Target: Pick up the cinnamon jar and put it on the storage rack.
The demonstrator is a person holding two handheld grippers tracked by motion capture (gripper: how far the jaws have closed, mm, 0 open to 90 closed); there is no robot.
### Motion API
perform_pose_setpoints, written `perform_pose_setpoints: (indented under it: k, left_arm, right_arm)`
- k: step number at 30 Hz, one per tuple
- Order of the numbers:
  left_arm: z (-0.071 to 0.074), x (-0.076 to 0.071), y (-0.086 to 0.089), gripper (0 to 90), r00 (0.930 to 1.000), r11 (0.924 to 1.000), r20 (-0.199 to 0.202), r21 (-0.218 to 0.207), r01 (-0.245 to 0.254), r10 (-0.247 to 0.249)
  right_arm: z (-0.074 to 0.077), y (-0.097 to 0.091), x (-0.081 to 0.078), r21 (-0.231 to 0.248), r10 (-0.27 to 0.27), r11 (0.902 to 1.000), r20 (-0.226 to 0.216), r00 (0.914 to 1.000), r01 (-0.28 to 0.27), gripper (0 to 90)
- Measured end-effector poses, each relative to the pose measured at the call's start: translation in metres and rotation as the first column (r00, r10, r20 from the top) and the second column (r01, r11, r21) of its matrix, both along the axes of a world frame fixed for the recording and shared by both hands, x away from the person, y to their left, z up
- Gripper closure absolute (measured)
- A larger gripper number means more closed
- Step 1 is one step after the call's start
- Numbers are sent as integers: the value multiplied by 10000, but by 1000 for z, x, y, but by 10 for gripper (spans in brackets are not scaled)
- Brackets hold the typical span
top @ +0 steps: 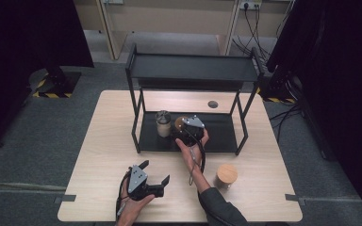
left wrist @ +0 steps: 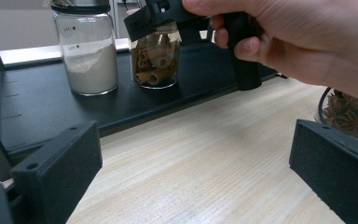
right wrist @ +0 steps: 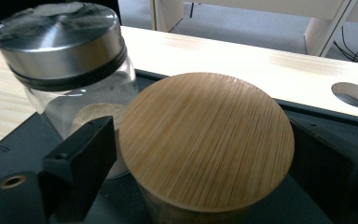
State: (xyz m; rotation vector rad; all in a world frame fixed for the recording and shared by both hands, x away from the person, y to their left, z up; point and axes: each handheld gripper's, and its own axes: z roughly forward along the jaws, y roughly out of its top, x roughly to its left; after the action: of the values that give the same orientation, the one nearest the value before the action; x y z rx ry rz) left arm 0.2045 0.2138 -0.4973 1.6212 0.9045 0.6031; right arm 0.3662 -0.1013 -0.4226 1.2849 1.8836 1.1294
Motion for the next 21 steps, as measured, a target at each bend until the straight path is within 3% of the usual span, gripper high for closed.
perform_pose_setpoints:
  k: [13,21]
  left_arm:
    - [0,0,0,19,10000,10000,-4,4,-4,4]
    - [0,0,0,18,10000,10000,-3,3,-7,7]
  right_arm:
    - [5,-3,-8,132,-145,9998,-80,9999,146,59]
    - [10,-6,-17,172,98,9998,36,9999,-98,55]
